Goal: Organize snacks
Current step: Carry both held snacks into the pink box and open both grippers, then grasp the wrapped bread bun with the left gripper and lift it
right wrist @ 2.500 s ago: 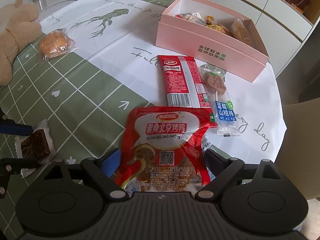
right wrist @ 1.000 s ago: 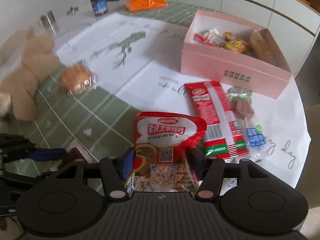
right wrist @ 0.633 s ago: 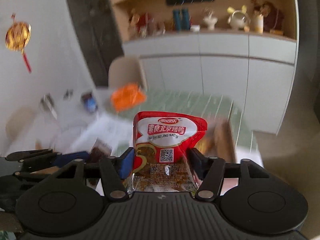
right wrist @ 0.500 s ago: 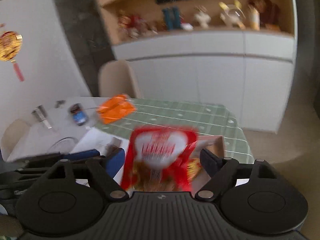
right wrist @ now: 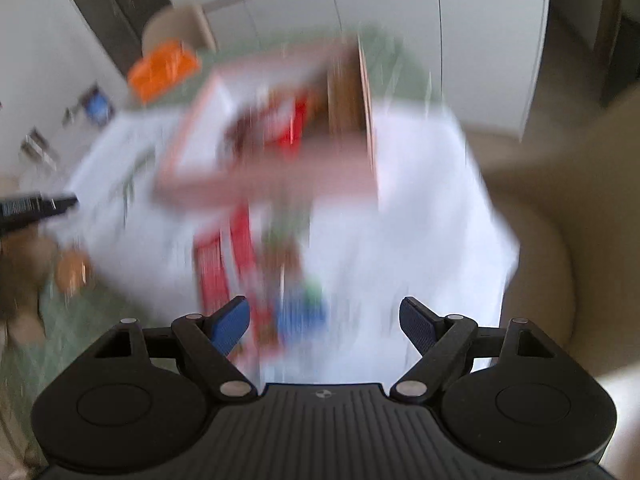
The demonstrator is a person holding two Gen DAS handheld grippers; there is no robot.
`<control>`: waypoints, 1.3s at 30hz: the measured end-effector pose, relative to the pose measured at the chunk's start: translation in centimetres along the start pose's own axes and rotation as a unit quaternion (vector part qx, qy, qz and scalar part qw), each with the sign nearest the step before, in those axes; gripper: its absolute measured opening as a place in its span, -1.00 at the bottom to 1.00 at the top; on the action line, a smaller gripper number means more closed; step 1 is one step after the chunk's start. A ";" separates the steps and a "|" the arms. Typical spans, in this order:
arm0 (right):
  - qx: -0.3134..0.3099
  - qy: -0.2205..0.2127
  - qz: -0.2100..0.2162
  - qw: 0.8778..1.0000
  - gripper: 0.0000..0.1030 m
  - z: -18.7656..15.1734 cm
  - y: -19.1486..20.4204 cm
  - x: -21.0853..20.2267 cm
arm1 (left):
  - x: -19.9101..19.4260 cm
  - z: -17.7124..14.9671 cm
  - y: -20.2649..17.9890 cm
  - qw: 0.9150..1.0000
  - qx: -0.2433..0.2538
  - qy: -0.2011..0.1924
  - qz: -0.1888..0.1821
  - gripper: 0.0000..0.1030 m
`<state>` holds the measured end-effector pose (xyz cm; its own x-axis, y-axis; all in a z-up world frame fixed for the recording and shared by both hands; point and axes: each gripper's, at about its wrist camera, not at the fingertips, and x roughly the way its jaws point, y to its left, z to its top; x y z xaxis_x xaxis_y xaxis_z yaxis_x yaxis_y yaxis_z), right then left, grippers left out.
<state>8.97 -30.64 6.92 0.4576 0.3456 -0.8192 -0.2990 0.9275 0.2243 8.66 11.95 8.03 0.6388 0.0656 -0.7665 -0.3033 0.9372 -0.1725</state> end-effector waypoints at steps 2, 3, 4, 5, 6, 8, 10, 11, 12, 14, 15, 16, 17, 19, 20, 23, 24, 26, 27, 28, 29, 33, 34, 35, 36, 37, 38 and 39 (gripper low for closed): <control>0.012 0.025 -0.002 1.000 0.60 -3.2 0.1 0.4 | -0.3 -1.3 1.8 1.000 -0.015 -0.003 0.014 -0.20; 0.018 0.033 -0.004 0.999 0.60 -4.6 0.4 0.5 | -0.3 -1.9 2.3 1.000 -0.023 -0.003 0.017 -0.20; 0.020 0.038 -0.005 0.999 0.60 -5.7 0.7 0.5 | -0.4 -2.5 2.7 0.999 -0.029 -0.002 0.017 -0.20; 0.022 0.041 -0.008 0.999 0.60 -6.7 1.2 0.6 | -0.4 -3.0 2.8 0.999 -0.034 0.001 0.013 -0.20; 0.021 0.043 -0.011 0.999 0.64 -7.3 1.9 0.8 | -0.3 -3.6 2.7 0.999 -0.034 0.005 0.009 -0.17; -0.003 0.034 -0.028 0.999 0.65 -8.4 3.7 0.8 | -0.6 -4.3 2.0 1.000 -0.022 -0.001 -0.004 -0.15; -0.025 0.037 -0.020 0.999 0.65 -8.5 5.9 1.3 | -0.4 -4.7 0.8 1.000 -0.005 0.005 -0.030 -0.15; -0.028 0.039 -0.009 0.999 0.65 -8.2 6.8 1.5 | -0.1 -4.9 0.0 0.999 0.003 0.010 -0.048 -0.16; -0.033 0.039 -0.002 0.999 0.65 -8.1 7.7 1.7 | 0.1 -5.1 -0.9 0.997 0.015 0.017 -0.070 -0.16; -0.041 0.042 0.011 0.998 0.64 -8.0 9.1 2.1 | 0.3 -5.7 -2.3 0.993 0.038 0.031 -0.108 -0.16; -0.044 0.044 0.018 0.998 0.64 -7.7 10.0 2.4 | 0.2 -6.0 -3.0 0.990 0.051 0.036 -0.125 -0.16; -0.049 0.048 0.028 0.997 0.64 -7.5 10.8 2.6 | 0.0 -6.4 -3.6 0.988 0.061 0.039 -0.139 -0.17; -0.054 0.048 0.033 0.997 0.64 -7.2 11.5 2.8 | -0.4 -6.7 -3.9 0.986 0.068 0.041 -0.150 -0.17; -0.071 0.031 0.028 0.997 0.64 -6.4 12.2 2.3 | -1.5 -7.1 -4.2 0.986 0.068 0.041 -0.150 -0.17; -0.082 0.014 0.016 0.996 0.64 -5.9 12.4 1.8 | -2.1 -7.2 -4.0 0.988 0.062 0.044 -0.135 -0.17; -0.108 -0.028 -0.025 0.993 0.64 -4.7 12.7 0.7 | -3.3 -7.2 -2.0 0.992 -0.012 0.078 -0.102 -0.18; -0.109 -0.036 -0.033 0.993 0.64 -4.3 12.4 0.5 | -3.5 -7.2 -1.0 0.988 -0.054 0.090 -0.114 -0.18; -0.103 -0.040 -0.043 0.993 0.64 -3.8 11.6 0.3 | -3.4 -7.3 0.2 0.980 -0.108 0.102 -0.132 -0.18; -0.099 -0.040 -0.047 0.993 0.64 -3.7 11.4 0.5 | -3.3 -7.3 0.2 0.980 -0.116 0.096 -0.130 -0.18; -0.091 -0.037 -0.050 0.994 0.64 -3.7 11.1 0.7 | -3.1 -7.3 -0.1 0.982 -0.115 0.090 -0.122 -0.18; -0.083 -0.035 -0.054 0.995 0.64 -3.7 10.8 1.0 | -2.9 -7.2 -0.6 0.983 -0.112 0.088 -0.115 -0.18; -0.072 -0.040 -0.078 0.994 0.64 -4.5 10.2 1.6 | -1.7 -7.0 -5.1 0.990 -0.036 0.082 -0.105 -0.17; -0.075 -0.041 -0.084 0.993 0.64 -4.6 10.1 1.5 | -1.3 -7.3 -6.6 0.993 0.007 0.079 -0.086 -0.14; -0.078 -0.041 -0.088 0.992 0.64 -4.9 9.9 1.2 | -1.1 -7.7 -8.0 0.994 0.051 0.072 -0.061 -0.10; -0.081 -0.042 -0.091 0.992 0.64 -5.0 9.9 1.1 | -1.0 -8.1 -9.0 0.994 0.086 0.060 -0.045 0.04; -0.082 -0.043 -0.096 0.991 0.64 -5.1 9.7 0.9 | -1.0 -8.4 -9.8 0.992 0.110 0.051 -0.036 0.11; -0.082 -0.044 -0.100 0.991 0.64 -5.3 9.5 0.7 | -0.8 -8.6 -10.3 0.991 0.124 0.050 -0.032 0.14; -0.080 -0.045 -0.104 0.990 0.64 -5.4 9.3 0.6 | -0.6 -8.6 -10.6 0.989 0.132 0.052 -0.028 0.18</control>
<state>1.96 -22.61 5.68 0.5942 0.1666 -0.7869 -0.3150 0.9484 -0.0370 5.39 -1.01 5.02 0.5683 -0.0123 -0.8227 -0.0647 0.9961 -0.0596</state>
